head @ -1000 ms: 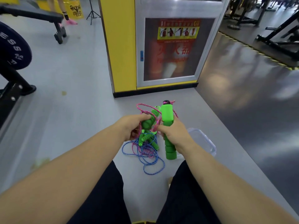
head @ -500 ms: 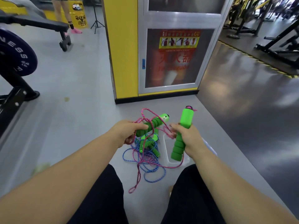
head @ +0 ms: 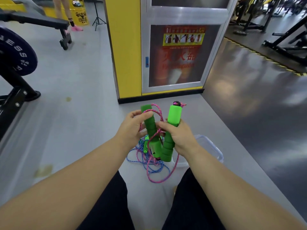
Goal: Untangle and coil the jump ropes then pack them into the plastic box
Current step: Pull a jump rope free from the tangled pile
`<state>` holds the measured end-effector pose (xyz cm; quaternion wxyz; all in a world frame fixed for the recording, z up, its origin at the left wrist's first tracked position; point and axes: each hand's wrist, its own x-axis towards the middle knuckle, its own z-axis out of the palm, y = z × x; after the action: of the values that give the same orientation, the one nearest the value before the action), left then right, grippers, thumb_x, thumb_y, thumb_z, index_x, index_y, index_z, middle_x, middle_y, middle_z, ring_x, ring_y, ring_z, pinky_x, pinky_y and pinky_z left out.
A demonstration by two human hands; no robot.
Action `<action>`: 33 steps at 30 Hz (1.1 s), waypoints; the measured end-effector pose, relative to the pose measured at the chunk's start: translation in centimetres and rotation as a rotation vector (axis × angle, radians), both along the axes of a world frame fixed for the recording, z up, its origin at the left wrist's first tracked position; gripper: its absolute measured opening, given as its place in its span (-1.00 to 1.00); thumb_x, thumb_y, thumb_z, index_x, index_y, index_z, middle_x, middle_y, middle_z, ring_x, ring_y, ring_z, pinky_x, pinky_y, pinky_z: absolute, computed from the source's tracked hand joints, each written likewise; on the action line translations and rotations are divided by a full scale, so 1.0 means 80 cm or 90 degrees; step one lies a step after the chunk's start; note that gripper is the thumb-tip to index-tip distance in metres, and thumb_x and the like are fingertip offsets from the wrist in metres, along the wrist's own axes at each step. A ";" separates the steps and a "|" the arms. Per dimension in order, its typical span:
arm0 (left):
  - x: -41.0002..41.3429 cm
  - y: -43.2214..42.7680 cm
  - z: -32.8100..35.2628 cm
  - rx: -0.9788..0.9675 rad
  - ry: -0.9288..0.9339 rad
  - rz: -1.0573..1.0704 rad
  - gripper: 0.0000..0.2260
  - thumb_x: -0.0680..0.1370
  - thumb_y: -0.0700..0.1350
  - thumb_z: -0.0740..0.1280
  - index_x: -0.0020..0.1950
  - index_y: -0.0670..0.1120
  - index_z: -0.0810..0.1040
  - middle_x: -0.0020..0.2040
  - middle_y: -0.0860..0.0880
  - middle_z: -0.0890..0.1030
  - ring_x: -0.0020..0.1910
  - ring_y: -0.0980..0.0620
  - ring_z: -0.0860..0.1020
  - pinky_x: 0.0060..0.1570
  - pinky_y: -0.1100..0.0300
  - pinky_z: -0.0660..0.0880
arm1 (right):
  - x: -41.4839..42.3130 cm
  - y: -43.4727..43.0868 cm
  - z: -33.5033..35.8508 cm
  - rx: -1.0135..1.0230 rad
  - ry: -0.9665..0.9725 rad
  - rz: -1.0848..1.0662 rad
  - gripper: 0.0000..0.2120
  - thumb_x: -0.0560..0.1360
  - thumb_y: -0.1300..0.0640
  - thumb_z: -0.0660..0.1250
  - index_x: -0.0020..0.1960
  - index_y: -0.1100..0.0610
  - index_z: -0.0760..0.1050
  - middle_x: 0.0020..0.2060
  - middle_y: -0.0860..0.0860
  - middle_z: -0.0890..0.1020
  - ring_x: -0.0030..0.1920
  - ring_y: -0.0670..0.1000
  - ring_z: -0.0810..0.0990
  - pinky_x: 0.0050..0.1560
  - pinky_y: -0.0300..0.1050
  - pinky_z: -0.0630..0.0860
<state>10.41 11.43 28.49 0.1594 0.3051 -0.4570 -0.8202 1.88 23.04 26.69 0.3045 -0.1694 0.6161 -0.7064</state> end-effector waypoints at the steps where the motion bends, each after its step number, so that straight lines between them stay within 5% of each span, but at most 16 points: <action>1: -0.001 0.004 -0.003 0.022 0.011 -0.034 -0.52 0.40 -0.16 0.46 0.25 -0.20 0.38 -0.01 -0.17 0.60 -0.18 -0.07 0.61 -0.21 0.05 0.61 | 0.001 -0.001 0.002 -0.019 -0.022 0.006 -0.78 0.40 0.31 0.42 0.01 0.29 0.46 -0.25 0.15 0.55 -0.29 0.01 0.57 -0.29 -0.20 0.56; 7: 0.008 0.002 0.005 -0.088 -0.013 -0.237 -0.62 0.43 -0.34 0.35 0.19 -0.04 0.44 -0.17 -0.05 0.59 -0.13 -0.02 0.58 0.05 0.01 0.50 | -0.020 0.019 0.000 0.016 -0.060 -0.036 -0.91 0.42 0.37 0.37 -0.18 0.24 0.50 -0.38 0.05 0.65 -0.37 -0.04 0.63 -0.36 -0.22 0.56; 10: 0.005 -0.020 0.007 -0.174 -0.065 -0.091 -0.66 0.49 -0.32 0.34 0.20 -0.05 0.41 -0.13 -0.05 0.47 -0.16 0.01 0.48 0.00 0.05 0.47 | -0.043 0.045 -0.006 0.104 0.001 0.007 -0.79 0.41 0.39 0.38 -0.17 0.15 0.39 -0.42 0.00 0.64 -0.36 -0.03 0.63 -0.39 -0.22 0.54; 15: -0.003 -0.052 0.018 -0.130 -0.030 0.094 -0.82 0.52 -0.16 0.37 0.04 -0.08 0.39 -0.12 -0.06 0.48 -0.19 -0.02 0.49 -0.15 -0.02 0.56 | -0.071 0.073 -0.014 0.319 0.181 0.085 -0.73 0.33 0.33 0.45 -0.10 0.15 0.42 -0.22 0.13 0.61 -0.22 0.06 0.58 -0.26 -0.11 0.52; 21: -0.004 -0.054 0.032 -0.670 -0.282 -0.046 -0.59 0.47 0.14 0.37 0.20 -0.02 0.37 -0.05 -0.08 0.55 -0.13 -0.07 0.53 -0.14 0.13 0.48 | -0.086 0.074 -0.008 0.336 0.238 -0.010 -0.79 0.40 0.26 0.42 -0.06 0.19 0.41 -0.25 0.12 0.58 -0.29 0.03 0.54 -0.27 -0.12 0.50; 25: -0.003 -0.059 0.048 -0.714 -0.277 -0.149 -0.49 0.49 0.14 0.34 0.37 0.01 0.33 0.02 -0.04 0.54 -0.09 -0.03 0.50 -0.14 0.19 0.41 | -0.098 0.077 -0.004 0.248 0.061 -0.100 -0.84 0.50 0.08 0.34 -0.14 0.12 0.40 -0.27 0.10 0.54 -0.42 -0.03 0.48 -0.41 -0.19 0.46; 28: 0.007 -0.064 0.057 -0.844 -0.292 -0.278 -0.47 0.50 0.03 0.37 0.43 0.04 0.29 0.06 0.03 0.47 0.01 0.02 0.43 0.00 0.25 0.31 | -0.116 0.097 -0.004 0.257 -0.004 -0.118 -0.74 0.56 -0.10 0.20 -0.01 0.11 0.39 -0.29 0.10 0.50 -0.44 0.00 0.40 -0.40 -0.14 0.41; 30: 0.017 -0.074 0.061 -0.879 -0.324 -0.351 -0.44 0.48 0.03 0.39 0.44 0.09 0.29 0.08 0.04 0.47 0.05 0.02 0.43 0.03 0.25 0.29 | -0.133 0.120 -0.005 0.291 0.033 -0.065 -0.74 0.57 -0.04 0.20 0.12 0.12 0.38 -0.26 0.11 0.51 -0.40 0.02 0.42 -0.35 -0.11 0.42; 33: 0.022 -0.086 0.062 -0.921 -0.425 -0.375 -0.38 0.45 0.12 0.40 0.44 0.05 0.25 0.09 0.00 0.48 0.00 -0.02 0.44 0.03 0.20 0.35 | -0.156 0.156 0.001 0.490 0.162 0.045 -0.84 0.53 0.04 0.30 0.02 0.13 0.46 -0.20 0.10 0.56 -0.30 0.02 0.50 -0.17 -0.08 0.43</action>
<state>12.20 4.58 33.42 -0.0482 0.2225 -0.9528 -0.2010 -10.61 35.54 26.79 0.2910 -0.1504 0.8621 -0.3865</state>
